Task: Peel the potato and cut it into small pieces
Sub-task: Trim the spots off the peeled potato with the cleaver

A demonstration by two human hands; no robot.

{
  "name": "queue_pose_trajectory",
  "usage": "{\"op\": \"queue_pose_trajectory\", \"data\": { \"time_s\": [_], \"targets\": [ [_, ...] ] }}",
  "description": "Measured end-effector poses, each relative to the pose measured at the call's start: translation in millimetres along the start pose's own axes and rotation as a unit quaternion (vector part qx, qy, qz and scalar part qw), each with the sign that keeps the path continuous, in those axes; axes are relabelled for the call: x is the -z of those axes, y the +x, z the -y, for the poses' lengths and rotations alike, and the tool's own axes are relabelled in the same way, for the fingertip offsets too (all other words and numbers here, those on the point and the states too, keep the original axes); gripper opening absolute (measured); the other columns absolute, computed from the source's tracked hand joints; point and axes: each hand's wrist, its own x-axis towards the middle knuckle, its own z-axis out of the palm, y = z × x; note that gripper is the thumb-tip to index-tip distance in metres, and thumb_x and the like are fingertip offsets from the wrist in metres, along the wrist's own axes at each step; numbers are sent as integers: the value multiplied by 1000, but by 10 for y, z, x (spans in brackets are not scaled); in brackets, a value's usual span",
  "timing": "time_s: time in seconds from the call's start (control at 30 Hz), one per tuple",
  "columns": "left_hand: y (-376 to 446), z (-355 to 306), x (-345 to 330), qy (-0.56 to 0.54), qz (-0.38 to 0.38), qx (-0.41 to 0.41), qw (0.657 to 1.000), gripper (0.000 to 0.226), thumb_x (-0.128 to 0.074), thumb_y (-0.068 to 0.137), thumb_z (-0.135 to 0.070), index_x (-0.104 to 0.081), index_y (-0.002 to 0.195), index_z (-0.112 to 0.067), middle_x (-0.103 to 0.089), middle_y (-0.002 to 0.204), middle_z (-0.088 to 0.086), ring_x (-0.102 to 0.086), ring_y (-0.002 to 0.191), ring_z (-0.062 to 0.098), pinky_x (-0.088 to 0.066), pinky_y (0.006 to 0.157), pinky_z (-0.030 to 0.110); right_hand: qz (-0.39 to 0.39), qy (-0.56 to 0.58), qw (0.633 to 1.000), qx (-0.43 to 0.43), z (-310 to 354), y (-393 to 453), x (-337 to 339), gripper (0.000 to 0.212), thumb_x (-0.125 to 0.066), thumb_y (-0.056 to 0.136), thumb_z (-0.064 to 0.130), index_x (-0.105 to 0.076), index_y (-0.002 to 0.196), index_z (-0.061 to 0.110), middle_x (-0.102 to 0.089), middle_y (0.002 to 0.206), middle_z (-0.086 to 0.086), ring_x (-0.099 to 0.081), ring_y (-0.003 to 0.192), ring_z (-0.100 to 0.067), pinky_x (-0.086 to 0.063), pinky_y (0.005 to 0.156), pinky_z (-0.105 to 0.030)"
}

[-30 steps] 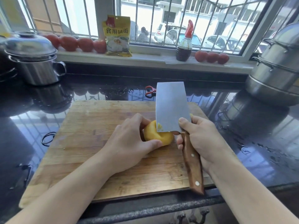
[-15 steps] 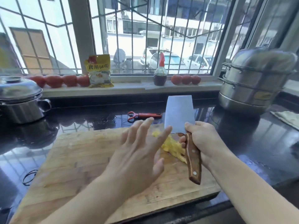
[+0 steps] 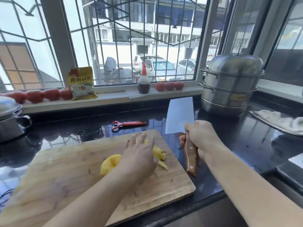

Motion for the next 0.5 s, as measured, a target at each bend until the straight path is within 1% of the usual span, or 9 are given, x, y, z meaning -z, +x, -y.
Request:
{"op": "queue_pose_trajectory", "data": {
  "time_s": [0.03,0.07,0.1,0.13,0.23,0.3,0.37,0.43,0.5],
  "targets": [
    [44,21,50,-42,-1,3,999,66,-46,100,-22,-28,162,-32,-24,169,2,-19,156,29,-20,126,49,6,-5,1000,2,17,7,30,13,-47,101,3,-59,103,-1,-55,70,-16,-51,41,-14,-48,41,-26],
    [103,50,127,-132,-6,20,991,64,-45,96,-11,-40,157,-32,-39,163,1,-38,147,29,-36,119,46,16,-19,1000,4,20,7,54,14,-47,101,4,-59,104,-1,-56,72,-17,-52,42,-14,-48,41,-26],
    [142,75,229,-257,-4,56,965,65,-43,93,0,-52,150,-30,-51,154,1,-55,130,26,-49,106,40,28,-41,999,8,10,-2,72,15,-47,102,6,-60,106,0,-58,75,-18,-53,44,-15,-49,42,-26],
    [156,112,326,-391,-5,98,915,66,-41,90,9,-62,141,-26,-59,145,2,-62,117,21,-53,96,33,39,-69,997,19,-19,-12,87,16,-47,103,8,-60,108,1,-61,78,-20,-54,45,-16,-50,44,-28],
    [135,290,549,-655,31,158,738,60,-38,82,18,-75,119,-12,-63,131,10,-58,109,20,-51,94,33,60,-152,984,74,-93,-87,90,17,-46,105,16,-61,106,7,-67,81,-23,-59,49,-18,-53,49,-32],
    [83,408,625,-728,64,159,664,56,-42,74,12,-74,116,-5,-59,127,13,-53,101,22,-50,87,34,82,-173,975,111,-125,-155,46,18,-46,106,18,-61,105,10,-67,73,-17,-60,47,-17,-51,46,-29],
    [59,513,631,-752,74,171,633,55,-46,70,7,-73,118,-1,-55,125,14,-50,102,25,-49,86,35,108,-184,966,143,-151,-217,-37,17,-46,107,20,-61,105,12,-66,67,-13,-62,48,-20,-53,46,-31],
    [51,573,614,-768,82,187,607,47,-46,79,2,-71,119,1,-52,124,14,-47,104,27,-47,90,35,122,-180,963,157,-184,-261,-148,17,-47,106,21,-61,103,13,-68,70,-17,-63,50,-25,-54,50,-40],
    [28,594,600,-786,90,197,579,38,-46,85,-7,-75,107,2,-52,123,15,-45,106,28,-44,93,37,130,-165,965,160,-229,-289,-265,17,-47,106,20,-61,100,11,-68,74,-20,-61,49,-27,-53,49,-42]
  ]
}}
